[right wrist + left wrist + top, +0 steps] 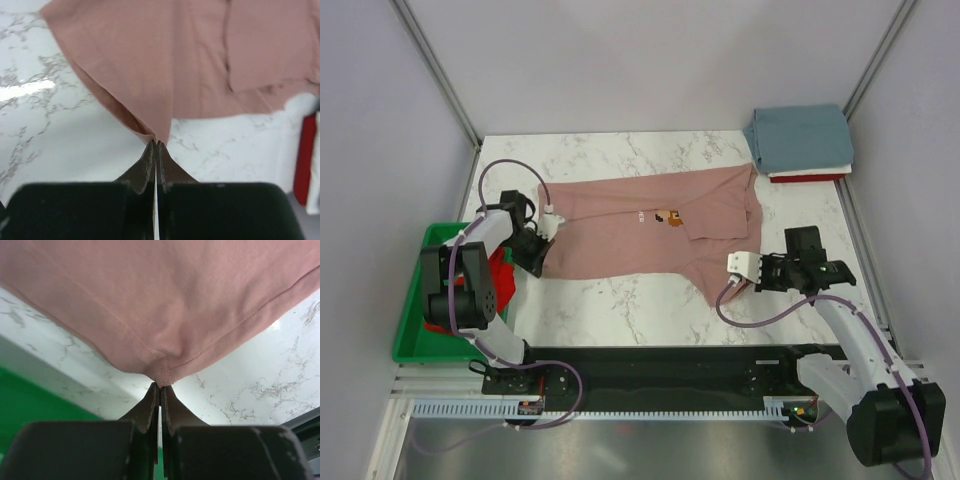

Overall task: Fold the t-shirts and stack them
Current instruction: Fold the tshirt

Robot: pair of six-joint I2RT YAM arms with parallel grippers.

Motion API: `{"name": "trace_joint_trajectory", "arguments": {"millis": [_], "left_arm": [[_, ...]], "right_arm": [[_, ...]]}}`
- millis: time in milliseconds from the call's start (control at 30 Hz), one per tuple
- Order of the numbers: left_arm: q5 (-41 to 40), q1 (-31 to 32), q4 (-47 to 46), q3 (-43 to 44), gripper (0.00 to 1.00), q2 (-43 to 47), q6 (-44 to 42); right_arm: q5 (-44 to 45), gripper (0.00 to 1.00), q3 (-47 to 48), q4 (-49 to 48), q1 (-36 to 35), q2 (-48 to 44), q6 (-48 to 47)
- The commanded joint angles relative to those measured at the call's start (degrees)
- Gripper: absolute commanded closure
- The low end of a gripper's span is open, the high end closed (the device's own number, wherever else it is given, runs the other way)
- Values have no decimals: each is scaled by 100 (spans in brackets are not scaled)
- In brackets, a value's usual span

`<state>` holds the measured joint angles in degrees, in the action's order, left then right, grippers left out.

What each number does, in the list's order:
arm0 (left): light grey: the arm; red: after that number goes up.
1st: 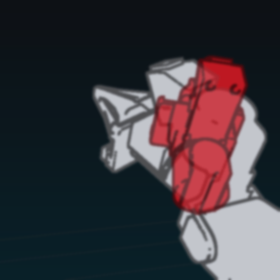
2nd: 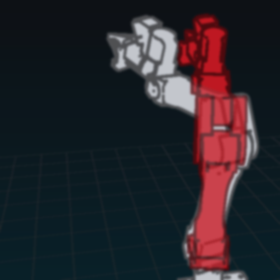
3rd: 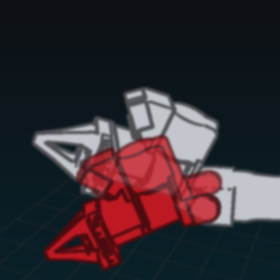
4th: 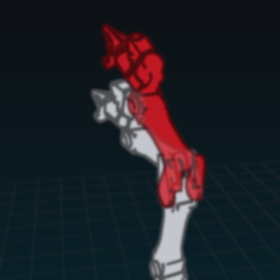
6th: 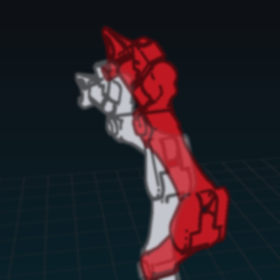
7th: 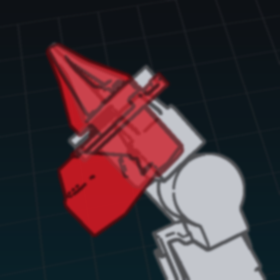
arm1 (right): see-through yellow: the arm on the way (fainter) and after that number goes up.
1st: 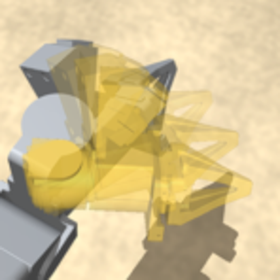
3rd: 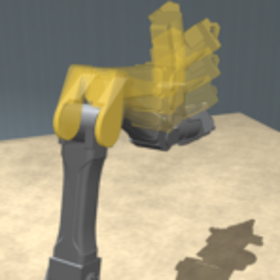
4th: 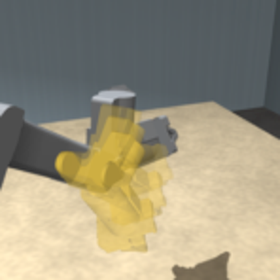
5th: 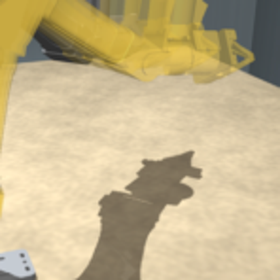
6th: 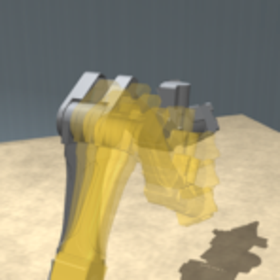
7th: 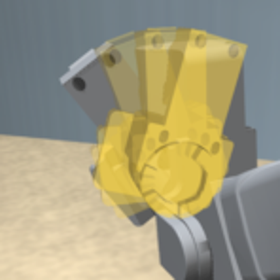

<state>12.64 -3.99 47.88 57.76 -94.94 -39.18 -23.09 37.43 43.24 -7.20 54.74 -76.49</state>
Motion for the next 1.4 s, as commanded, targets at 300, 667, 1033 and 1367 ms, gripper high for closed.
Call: {"name": "trace_joint_trajectory", "arguments": {"millis": [300, 667, 1033, 1367], "left_arm": [[493, 21, 178, 1149, 98, 344, 367], [414, -172, -226, 1852, 98, -174, 885], [458, -199, -253, 2363, 98, -693, 1132], [388, -243, -261, 2977, 98, -1378, 1299]], "right_arm": [[463, 100, 1240, -1255, 96, -289, 2797], [657, 100, 1732, -2372, 210, 1003, 3087], [824, 100, 2075, -3445, 465, 2013, 3342], [745, 100, 2794, -3946, 500, 3164, 3316]]}}
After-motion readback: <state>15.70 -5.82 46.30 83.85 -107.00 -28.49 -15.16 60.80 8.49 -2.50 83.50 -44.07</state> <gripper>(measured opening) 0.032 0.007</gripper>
